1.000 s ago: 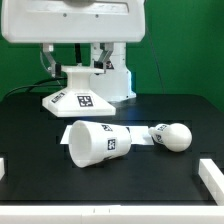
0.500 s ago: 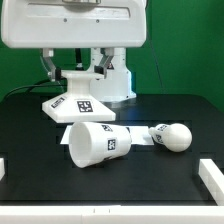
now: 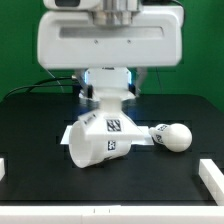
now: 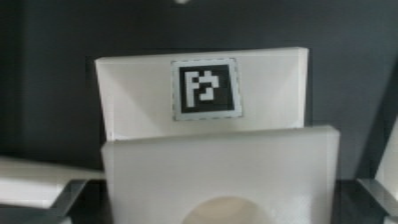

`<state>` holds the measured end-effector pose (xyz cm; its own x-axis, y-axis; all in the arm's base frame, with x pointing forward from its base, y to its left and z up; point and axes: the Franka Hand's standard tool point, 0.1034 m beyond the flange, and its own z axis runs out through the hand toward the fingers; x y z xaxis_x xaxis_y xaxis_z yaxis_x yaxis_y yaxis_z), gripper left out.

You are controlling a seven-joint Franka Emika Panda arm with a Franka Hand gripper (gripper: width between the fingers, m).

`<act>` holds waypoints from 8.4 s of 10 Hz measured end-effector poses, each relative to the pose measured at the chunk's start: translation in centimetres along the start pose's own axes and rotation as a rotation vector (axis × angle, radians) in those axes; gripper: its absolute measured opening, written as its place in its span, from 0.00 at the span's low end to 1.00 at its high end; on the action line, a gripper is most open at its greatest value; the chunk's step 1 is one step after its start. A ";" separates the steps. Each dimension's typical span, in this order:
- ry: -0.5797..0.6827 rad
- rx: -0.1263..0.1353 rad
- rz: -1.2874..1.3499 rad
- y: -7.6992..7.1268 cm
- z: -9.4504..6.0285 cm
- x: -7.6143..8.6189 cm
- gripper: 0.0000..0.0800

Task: Assemble lamp

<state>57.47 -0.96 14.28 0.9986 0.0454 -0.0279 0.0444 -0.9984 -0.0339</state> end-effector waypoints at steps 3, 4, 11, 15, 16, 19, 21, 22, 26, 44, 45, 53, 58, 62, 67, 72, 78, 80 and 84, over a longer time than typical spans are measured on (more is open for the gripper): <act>-0.020 0.003 0.040 -3.3 2.6 1.6 0.66; -0.021 -0.001 0.035 -3.5 3.3 2.0 0.66; 0.009 -0.019 0.063 -5.7 6.4 2.6 0.66; 0.009 -0.028 0.081 -7.8 8.5 3.8 0.66; 0.016 -0.028 0.085 -8.4 8.8 4.6 0.66; 0.017 -0.028 0.089 -9.5 9.2 5.1 0.66; 0.020 -0.028 0.086 -9.9 9.2 5.2 0.66; 0.020 -0.029 0.084 -10.4 9.2 5.1 0.66; 0.023 -0.037 0.086 -10.3 9.2 5.2 0.68; -0.098 -0.083 -0.004 -15.6 5.8 -3.4 0.87; -0.191 -0.100 0.007 -15.0 5.7 -4.0 0.87; -0.732 -0.186 0.157 -14.1 7.2 -9.3 0.87; -0.779 -0.139 -0.059 -16.2 9.1 -10.2 0.87; -0.793 -0.138 -0.047 -15.6 9.2 -10.4 0.87; -0.848 -0.152 -0.028 -15.0 10.1 -12.1 0.87; -0.894 -0.190 0.048 -14.7 12.8 -14.7 0.87; -0.902 -0.194 0.051 -14.4 13.0 -15.0 0.70; -0.902 -0.193 0.053 -14.3 13.0 -15.0 0.71; -0.893 -0.131 0.099 -14.4 9.7 -12.6 0.71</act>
Offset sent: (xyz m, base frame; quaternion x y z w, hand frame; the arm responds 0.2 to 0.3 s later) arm 0.0308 0.0272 -0.0244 -0.0069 0.0270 0.0344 0.9990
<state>43.96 13.12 5.42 0.6061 -0.0869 -0.7906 0.0170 -0.9924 0.1221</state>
